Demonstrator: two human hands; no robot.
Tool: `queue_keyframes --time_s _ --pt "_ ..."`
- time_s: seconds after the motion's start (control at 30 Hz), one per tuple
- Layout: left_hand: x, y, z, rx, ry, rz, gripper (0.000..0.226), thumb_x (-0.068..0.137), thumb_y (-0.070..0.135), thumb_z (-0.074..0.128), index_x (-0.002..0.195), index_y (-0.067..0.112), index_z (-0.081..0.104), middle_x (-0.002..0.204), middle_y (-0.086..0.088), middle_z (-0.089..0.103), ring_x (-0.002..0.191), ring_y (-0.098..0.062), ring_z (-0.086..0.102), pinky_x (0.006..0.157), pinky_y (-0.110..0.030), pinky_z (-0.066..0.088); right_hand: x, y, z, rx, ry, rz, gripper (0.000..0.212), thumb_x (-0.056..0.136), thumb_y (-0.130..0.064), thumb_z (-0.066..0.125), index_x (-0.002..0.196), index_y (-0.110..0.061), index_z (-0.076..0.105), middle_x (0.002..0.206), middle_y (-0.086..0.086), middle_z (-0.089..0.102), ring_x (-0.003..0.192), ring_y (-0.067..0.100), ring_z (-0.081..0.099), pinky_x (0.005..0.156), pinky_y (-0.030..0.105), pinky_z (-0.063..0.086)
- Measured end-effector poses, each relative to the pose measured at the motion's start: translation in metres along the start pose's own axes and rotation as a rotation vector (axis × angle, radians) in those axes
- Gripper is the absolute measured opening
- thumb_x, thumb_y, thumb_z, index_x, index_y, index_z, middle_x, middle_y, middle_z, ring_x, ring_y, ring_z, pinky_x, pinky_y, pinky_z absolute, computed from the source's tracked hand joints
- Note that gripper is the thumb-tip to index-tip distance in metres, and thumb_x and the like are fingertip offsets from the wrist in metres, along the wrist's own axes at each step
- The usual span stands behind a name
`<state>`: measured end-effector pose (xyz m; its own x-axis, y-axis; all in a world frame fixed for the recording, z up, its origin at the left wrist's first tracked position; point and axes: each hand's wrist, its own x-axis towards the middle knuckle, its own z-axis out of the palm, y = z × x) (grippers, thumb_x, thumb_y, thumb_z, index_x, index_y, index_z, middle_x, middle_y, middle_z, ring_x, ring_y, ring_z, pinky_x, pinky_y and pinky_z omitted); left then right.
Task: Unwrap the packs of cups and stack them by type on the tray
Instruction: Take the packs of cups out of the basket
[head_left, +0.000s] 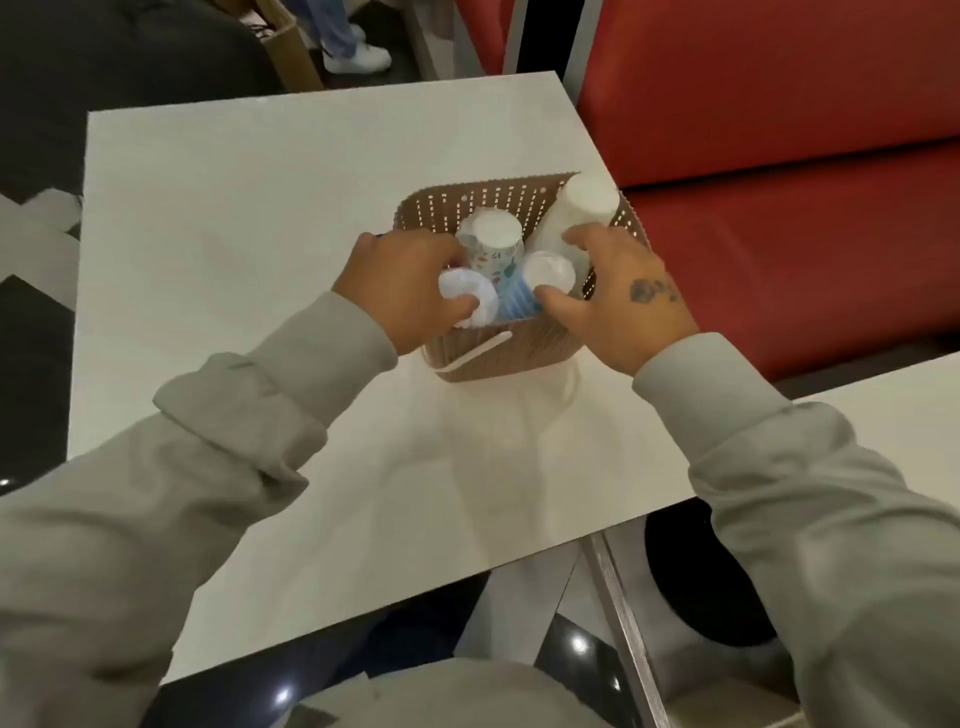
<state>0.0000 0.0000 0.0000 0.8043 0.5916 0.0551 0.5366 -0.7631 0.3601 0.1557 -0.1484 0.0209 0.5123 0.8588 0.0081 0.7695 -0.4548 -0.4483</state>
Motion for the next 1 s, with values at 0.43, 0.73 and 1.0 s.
queue_keyframes --time_s 0.43,0.73,1.0 --pt "0.055 0.013 0.009 -0.032 -0.314 0.11 0.049 0.075 0.044 0.077 0.118 0.021 0.069 0.106 -0.008 0.07 0.094 -0.028 0.065 0.084 -0.041 0.056 0.051 -0.01 0.013 -0.193 -0.337 0.225 0.061 0.077 -0.051 0.077 0.125 -0.021 0.053 0.109 0.005 0.054 0.093 0.026 0.056 0.075 0.034 0.051" --pt "0.061 0.016 0.023 0.149 -0.336 0.183 0.036 0.085 0.046 0.066 0.111 0.022 0.069 0.091 -0.008 0.068 0.087 -0.028 0.064 0.066 -0.031 0.05 0.05 -0.007 0.008 -0.056 -0.274 0.244 0.052 0.075 -0.04 0.078 0.116 -0.018 0.055 0.101 0.005 0.051 0.089 0.025 0.051 0.066 0.031 0.044" --pt "0.064 0.021 0.029 0.125 -0.272 0.175 0.048 0.082 0.06 0.062 0.106 0.018 0.062 0.091 -0.006 0.066 0.087 -0.031 0.064 0.064 -0.031 0.042 0.054 -0.013 -0.013 0.07 -0.174 0.236 0.067 0.071 -0.038 0.08 0.126 -0.019 0.047 0.1 0.003 0.047 0.093 0.023 0.048 0.068 0.027 0.04"
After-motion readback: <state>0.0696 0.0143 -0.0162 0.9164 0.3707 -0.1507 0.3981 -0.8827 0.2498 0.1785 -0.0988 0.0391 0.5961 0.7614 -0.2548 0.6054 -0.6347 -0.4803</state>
